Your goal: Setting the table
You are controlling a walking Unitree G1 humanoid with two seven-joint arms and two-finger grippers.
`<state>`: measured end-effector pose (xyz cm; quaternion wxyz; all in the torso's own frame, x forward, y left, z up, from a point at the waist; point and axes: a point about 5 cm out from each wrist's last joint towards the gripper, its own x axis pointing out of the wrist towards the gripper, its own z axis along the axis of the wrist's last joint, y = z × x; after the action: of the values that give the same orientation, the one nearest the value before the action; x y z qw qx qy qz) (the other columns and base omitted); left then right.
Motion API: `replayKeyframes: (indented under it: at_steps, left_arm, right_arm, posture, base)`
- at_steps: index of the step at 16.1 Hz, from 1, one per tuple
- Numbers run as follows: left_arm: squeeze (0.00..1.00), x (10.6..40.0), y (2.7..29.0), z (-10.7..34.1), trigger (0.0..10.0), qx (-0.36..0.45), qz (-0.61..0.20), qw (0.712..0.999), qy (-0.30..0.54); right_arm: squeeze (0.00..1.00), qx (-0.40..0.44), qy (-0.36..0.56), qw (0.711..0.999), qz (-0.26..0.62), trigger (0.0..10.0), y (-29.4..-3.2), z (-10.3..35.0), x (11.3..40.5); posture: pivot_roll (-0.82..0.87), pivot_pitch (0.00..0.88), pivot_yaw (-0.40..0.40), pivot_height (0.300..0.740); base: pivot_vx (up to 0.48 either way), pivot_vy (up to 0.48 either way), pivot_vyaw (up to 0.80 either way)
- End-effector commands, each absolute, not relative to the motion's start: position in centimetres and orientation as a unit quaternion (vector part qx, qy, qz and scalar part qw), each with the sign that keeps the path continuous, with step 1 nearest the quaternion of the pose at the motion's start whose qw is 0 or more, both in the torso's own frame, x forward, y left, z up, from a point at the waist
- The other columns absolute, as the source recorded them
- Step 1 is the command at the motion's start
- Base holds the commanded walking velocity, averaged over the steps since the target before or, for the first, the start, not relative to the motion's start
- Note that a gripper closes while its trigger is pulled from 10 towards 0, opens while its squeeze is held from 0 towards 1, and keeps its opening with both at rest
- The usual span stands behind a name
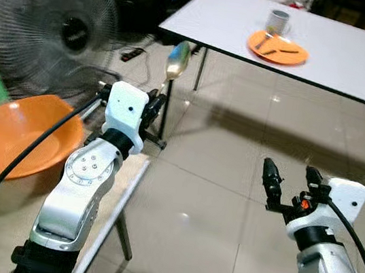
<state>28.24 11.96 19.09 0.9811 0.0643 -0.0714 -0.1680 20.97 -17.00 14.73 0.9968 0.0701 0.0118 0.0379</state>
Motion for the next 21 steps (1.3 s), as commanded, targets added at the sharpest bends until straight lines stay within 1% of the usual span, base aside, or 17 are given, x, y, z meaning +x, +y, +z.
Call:
replayKeyframes:
  at_steps: [1,7,10,21]
  left_arm:
    - [0.0,28.06,11.98,19.45,10.0,0.066,-0.17,0.98,-0.082]
    - [0.0,27.88,11.67,19.49,10.0,0.064,-0.18,0.978,-0.085]
    - [0.0,27.93,11.39,19.43,10.0,0.057,-0.194,0.976,-0.083]
    - [0.0,28.04,11.16,19.51,10.0,0.048,-0.207,0.974,-0.084]
  right_arm:
    - [0.0,0.062,0.0,0.997,0.046,10.0,-16.8,15.18,20.79]
    - [0.0,0.06,0.002,0.997,0.049,10.0,-16.77,15.03,20.68]
    - [0.0,0.065,-0.002,0.996,0.054,10.0,-16.6,15.03,20.64]
    - [0.0,0.069,-0.007,0.996,0.053,10.0,-16.54,15.05,20.48]
  posture:
    - [-0.03,0.0,0.018,0.74]
    - [-0.03,0.0,0.017,0.74]
    - [-0.03,0.0,0.021,0.74]
    - [-0.04,0.0,0.034,0.74]
  base:
    - [0.0,0.0,0.0]
    - [0.244,0.0,0.0]
    - [0.251,0.0,-0.78]
    - [0.296,0.0,-0.78]
